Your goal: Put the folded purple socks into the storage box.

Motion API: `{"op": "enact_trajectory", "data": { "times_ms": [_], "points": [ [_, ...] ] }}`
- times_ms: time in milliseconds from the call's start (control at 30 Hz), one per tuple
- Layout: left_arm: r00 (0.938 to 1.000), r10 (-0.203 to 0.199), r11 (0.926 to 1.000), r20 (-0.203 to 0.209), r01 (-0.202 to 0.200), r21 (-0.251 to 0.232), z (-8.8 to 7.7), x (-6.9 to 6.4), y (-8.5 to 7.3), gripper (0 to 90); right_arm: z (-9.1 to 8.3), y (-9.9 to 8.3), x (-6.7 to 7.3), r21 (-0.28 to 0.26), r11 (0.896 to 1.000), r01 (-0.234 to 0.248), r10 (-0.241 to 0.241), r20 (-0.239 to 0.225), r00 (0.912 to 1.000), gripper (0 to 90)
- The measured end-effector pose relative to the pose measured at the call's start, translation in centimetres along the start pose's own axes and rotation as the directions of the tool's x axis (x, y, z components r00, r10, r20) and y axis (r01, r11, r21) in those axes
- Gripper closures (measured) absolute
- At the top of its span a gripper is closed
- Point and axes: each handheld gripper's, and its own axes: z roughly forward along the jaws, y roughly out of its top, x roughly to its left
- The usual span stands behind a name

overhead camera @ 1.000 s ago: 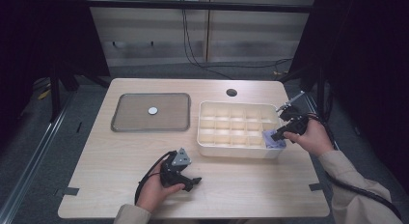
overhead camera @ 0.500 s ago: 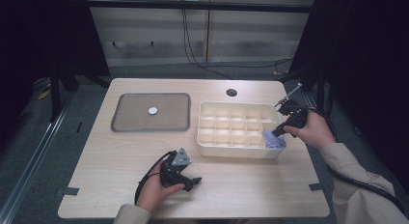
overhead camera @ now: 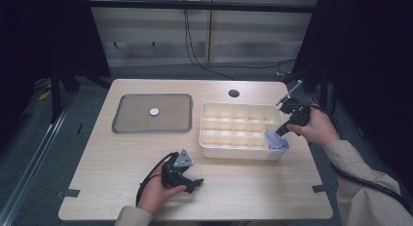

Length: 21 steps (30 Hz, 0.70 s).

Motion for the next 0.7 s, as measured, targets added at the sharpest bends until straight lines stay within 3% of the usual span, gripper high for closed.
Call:
{"op": "enact_trajectory", "data": {
  "times_ms": [200,333,700],
  "points": [
    [1.0000,-0.001,1.0000,-0.001,0.001,0.000,0.00,-0.01,0.00,14.6,-0.28,0.32,0.13,0.012,1.000,0.019,-0.019,0.004,0.9998,81.4],
    [1.0000,-0.001,1.0000,-0.001,0.001,0.000,0.00,-0.01,0.00,14.5,-0.34,0.46,0.19,0.040,0.998,0.039,-0.039,0.019,0.9990,89.7],
    [1.0000,-0.001,1.0000,-0.001,0.001,0.000,0.00,-0.01,0.00,14.5,0.27,0.41,0.21,0.051,0.998,0.045,-0.045,0.012,0.9989,90.0]
  ]
}}
